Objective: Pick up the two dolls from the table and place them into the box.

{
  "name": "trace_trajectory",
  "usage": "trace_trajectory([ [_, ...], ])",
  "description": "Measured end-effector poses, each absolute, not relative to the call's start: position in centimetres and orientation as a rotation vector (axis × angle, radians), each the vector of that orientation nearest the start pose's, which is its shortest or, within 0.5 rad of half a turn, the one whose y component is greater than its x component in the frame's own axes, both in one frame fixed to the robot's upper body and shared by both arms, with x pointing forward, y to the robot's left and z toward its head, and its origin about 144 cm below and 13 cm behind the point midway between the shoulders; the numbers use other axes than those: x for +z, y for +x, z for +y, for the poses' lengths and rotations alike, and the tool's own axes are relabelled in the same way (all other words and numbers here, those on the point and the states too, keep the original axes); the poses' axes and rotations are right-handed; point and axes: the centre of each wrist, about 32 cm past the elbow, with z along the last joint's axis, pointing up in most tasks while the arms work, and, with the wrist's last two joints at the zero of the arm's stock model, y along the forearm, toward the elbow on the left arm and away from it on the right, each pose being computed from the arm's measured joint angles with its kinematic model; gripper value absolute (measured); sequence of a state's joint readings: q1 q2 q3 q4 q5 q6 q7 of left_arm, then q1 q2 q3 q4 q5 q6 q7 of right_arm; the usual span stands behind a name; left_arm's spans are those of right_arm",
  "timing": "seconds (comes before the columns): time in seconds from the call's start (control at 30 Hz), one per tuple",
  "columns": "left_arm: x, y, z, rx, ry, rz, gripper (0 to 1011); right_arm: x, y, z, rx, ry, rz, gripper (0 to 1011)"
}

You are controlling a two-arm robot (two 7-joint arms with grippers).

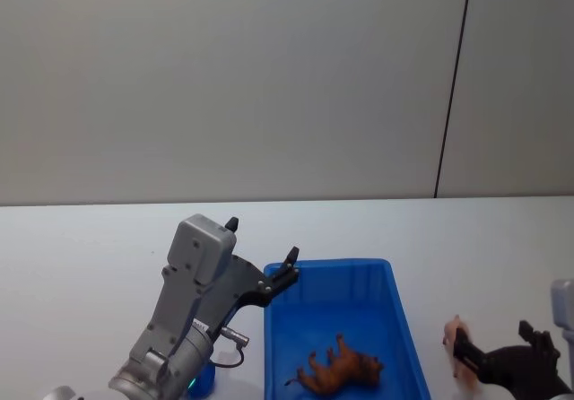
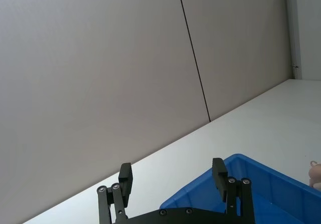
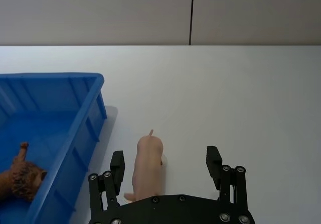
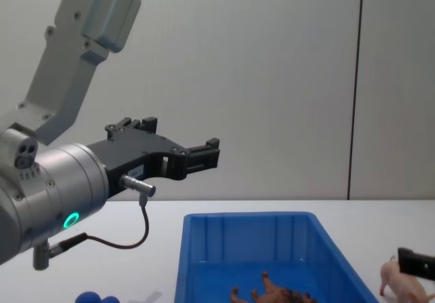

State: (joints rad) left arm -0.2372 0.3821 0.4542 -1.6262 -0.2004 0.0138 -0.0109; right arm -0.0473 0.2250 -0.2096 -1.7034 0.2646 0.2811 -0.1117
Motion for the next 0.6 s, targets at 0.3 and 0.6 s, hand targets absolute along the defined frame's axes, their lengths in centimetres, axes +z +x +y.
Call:
trace_trajectory([
  [0.3, 120.4, 49.2, 19.8, 1.124, 0.061, -0.268, 1001, 114.6, 43.9, -21.7, -1.419, -0.219, 0.235, 1001],
  [0.6, 120.4, 49.2, 19.8, 1.124, 0.061, -0.268, 1001, 113.8, 43.9, -21.6, -1.397, -0.239, 0.256, 878],
])
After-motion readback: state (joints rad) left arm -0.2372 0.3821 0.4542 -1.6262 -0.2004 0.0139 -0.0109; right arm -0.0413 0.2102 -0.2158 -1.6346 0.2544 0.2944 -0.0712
